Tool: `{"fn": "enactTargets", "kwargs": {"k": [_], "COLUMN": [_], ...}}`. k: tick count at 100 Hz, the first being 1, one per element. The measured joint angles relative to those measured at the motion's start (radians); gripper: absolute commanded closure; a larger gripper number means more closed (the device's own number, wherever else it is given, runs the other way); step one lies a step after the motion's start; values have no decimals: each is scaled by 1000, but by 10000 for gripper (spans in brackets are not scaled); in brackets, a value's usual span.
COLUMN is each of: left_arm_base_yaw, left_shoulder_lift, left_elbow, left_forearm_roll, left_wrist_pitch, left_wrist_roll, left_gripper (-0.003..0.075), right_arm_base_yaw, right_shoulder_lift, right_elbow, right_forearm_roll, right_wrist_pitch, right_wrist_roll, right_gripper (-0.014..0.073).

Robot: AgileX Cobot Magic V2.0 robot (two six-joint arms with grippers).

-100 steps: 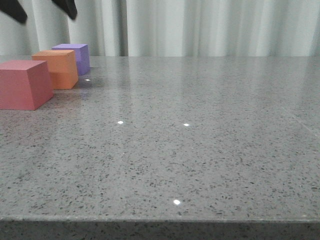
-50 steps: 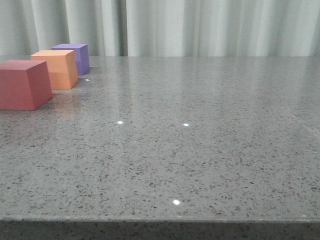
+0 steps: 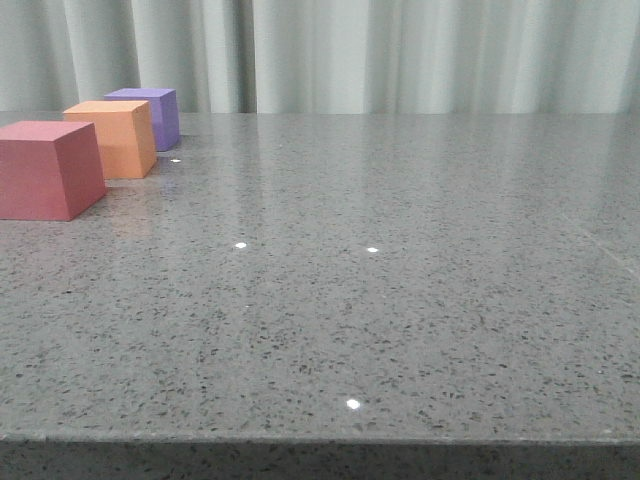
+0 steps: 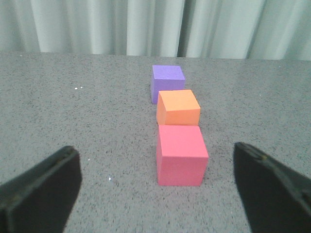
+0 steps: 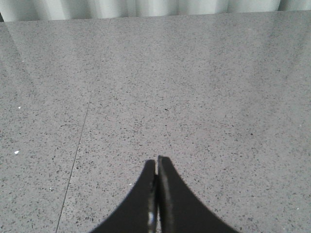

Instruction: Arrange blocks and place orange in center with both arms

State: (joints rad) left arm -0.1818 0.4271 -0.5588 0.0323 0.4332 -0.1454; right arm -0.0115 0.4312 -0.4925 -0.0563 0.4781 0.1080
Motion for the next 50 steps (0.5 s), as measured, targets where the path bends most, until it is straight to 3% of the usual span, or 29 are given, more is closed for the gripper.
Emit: {"fn": "enactTargets", "kwargs": {"k": [23, 50], "left_arm_base_yaw": [0, 0], "left_shoulder_lift": [-189, -222], "left_elbow": [86, 88], "left_forearm_roll": [0, -2], "left_wrist_pitch": [0, 2], "left_wrist_roll": [0, 0], "left_gripper": [740, 739], "right_arm_base_yaw": [0, 0], "right_shoulder_lift": [0, 0], "right_elbow": [0, 0], "right_forearm_roll": [0, 0], "right_wrist_pitch": [0, 0], "right_wrist_roll": [0, 0], "right_gripper": [660, 660]}}
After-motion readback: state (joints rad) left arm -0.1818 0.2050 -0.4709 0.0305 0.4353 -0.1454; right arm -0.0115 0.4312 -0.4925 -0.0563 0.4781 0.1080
